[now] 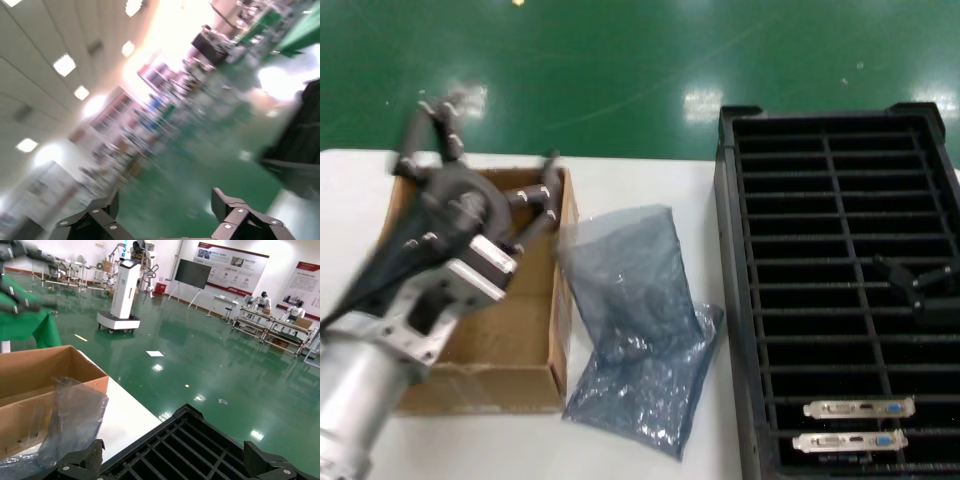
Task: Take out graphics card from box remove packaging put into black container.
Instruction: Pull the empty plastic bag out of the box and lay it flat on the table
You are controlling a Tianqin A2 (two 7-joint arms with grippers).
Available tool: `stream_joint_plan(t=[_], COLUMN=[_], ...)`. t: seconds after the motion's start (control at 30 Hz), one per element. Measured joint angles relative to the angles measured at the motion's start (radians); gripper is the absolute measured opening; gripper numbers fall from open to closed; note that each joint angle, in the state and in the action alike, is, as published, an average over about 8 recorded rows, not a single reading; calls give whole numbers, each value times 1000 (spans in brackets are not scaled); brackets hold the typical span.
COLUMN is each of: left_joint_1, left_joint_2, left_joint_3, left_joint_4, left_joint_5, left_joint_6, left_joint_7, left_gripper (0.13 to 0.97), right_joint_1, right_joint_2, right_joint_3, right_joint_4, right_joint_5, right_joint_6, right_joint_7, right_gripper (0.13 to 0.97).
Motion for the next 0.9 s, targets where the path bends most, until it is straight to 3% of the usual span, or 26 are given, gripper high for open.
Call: stream_joint_plan(t=[0.1, 0.23, 0.4, 0.53, 0.9], left_joint_1=[27, 48, 45, 48, 59], left_joint_2=[-54, -86, -79, -77, -78], left_joint_3=[0, 1, 4, 8, 18], left_joint_4=[-9, -6, 14, 36, 102], left_joint_5=[-84, -138, -177, -220, -353], left_joint_6=[-126, -205, -196, -201, -225], left_joint_7=[92, 143, 144, 147, 157], left_gripper=[641, 706, 815, 815, 934], right_joint_1=[0, -4, -15, -27, -65], right_joint_2=[0, -6, -25, -45, -108], right_joint_3=[0, -3, -13, -23, -55], right_joint_4=[0, -4, -17, -31, -73], right_joint_5=[0, 6, 22, 41, 97], right_joint_6=[1, 12, 49, 89, 211], right_joint_7=[0, -8, -35, -63, -151], right_gripper=[966, 966, 966, 966, 966])
